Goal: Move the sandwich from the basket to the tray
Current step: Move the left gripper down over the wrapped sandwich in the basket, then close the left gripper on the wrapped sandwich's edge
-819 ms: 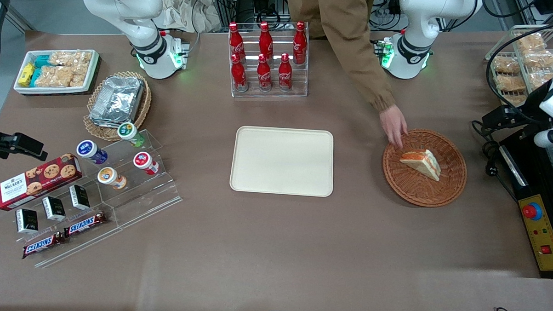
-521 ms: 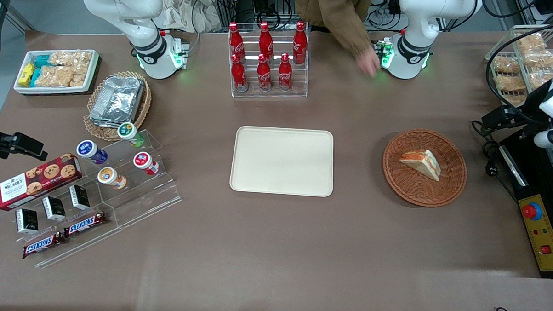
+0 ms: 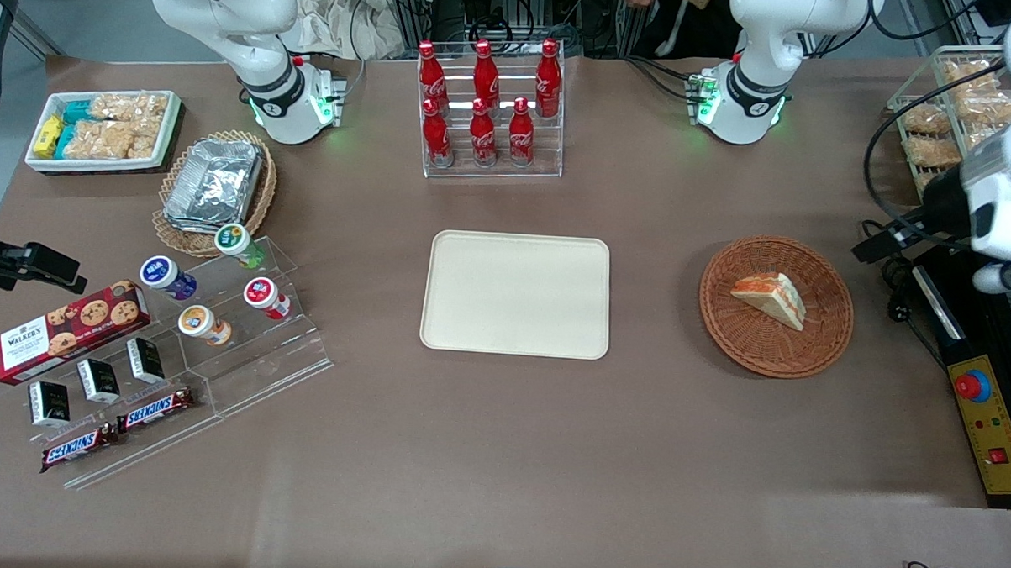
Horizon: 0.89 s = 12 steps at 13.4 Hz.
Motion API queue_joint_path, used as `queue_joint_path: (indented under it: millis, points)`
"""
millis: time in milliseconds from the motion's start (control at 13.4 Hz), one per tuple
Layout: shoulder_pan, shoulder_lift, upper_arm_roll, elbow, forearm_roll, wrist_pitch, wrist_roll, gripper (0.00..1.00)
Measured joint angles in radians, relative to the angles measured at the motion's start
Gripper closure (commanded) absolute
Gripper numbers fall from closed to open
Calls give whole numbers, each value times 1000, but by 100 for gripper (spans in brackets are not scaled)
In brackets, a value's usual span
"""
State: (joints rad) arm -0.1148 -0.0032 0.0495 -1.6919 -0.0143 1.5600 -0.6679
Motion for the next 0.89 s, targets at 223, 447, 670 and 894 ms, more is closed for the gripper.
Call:
queue_joint_path:
  millis: [223,447,670,894]
  points:
    - [0,-24,-13,-183,4,192,-140,0]
    - [1,-50,-13,-447,4,501,-290,0]
    - [2,-51,-12,-594,4,681,-333,0]
    - [3,-47,-10,-714,4,853,-394,0]
